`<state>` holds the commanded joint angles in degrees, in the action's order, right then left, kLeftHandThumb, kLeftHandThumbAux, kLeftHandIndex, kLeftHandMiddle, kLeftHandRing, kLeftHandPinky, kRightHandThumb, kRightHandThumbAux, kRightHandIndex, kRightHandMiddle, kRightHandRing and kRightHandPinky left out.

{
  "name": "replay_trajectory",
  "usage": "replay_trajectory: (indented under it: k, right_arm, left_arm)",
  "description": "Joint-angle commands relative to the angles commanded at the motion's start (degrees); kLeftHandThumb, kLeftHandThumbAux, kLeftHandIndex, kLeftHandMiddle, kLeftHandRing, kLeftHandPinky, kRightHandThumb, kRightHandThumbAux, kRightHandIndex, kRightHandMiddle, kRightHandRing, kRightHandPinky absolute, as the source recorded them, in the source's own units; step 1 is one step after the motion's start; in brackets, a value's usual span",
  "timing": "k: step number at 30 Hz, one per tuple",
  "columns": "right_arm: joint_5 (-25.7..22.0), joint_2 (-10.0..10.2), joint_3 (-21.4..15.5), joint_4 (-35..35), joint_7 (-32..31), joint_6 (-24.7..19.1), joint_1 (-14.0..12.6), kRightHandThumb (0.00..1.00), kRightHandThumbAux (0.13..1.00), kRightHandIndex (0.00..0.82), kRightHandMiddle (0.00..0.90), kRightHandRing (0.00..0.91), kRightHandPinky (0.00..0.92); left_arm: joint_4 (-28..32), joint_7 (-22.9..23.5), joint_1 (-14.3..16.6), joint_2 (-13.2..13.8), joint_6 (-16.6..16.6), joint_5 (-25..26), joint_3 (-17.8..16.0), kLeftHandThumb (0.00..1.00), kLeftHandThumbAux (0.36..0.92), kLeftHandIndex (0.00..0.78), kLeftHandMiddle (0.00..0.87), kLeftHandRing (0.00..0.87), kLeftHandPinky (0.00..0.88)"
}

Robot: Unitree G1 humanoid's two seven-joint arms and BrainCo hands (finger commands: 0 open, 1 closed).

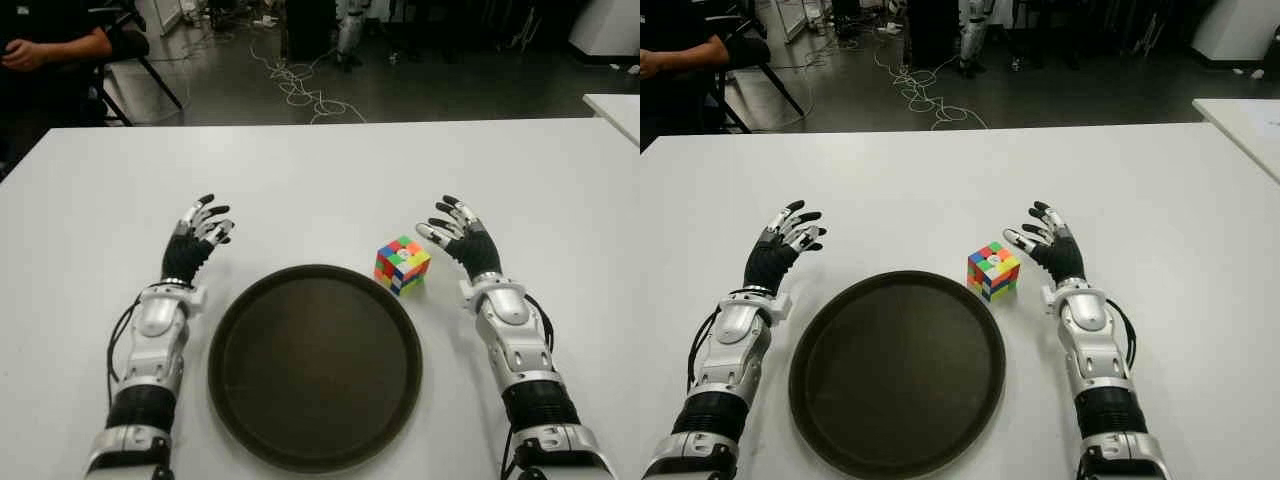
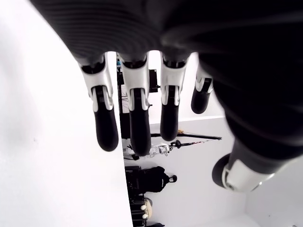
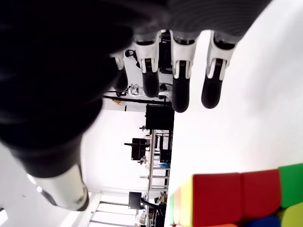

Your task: Pick up the Rubik's Cube and put it in the plate

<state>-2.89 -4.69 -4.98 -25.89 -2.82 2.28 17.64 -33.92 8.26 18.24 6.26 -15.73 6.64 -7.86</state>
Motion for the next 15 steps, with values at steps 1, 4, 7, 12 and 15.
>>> replay_trajectory:
  k: [1,4,7,12,15]
  right_arm:
    - [0.0,0.0,0.0,0.0,0.0,0.0,0.0,0.142,0.754,0.064,0.141,0.181,0.24]
    - [0.3,0.0,0.0,-0.2,0.2,0.1,0.0,0.139,0.753,0.064,0.14,0.179,0.238]
    - [0.5,0.0,0.0,-0.3,0.3,0.2,0.1,0.137,0.749,0.063,0.134,0.174,0.233]
    - [0.8,0.1,0.1,-0.5,0.5,0.5,0.1,0.126,0.745,0.069,0.132,0.175,0.24]
    - [0.9,0.1,0.2,-0.6,0.6,0.8,0.2,0.123,0.748,0.071,0.135,0.179,0.247]
  left_arm:
    - [0.0,0.0,0.0,0.0,0.0,0.1,0.0,0.585,0.624,0.118,0.245,0.297,0.374]
    - [0.0,0.2,0.0,0.1,0.3,0.3,0.1,0.585,0.629,0.122,0.245,0.295,0.367]
    - [-0.2,0.3,0.1,0.2,0.1,0.1,0.2,0.581,0.634,0.129,0.246,0.291,0.358]
    - [-0.4,0.4,0.1,0.3,-0.3,-0.2,0.3,0.578,0.639,0.141,0.251,0.289,0.355]
    - [-0.4,0.5,0.1,0.4,-0.5,-0.4,0.3,0.576,0.64,0.144,0.252,0.289,0.359]
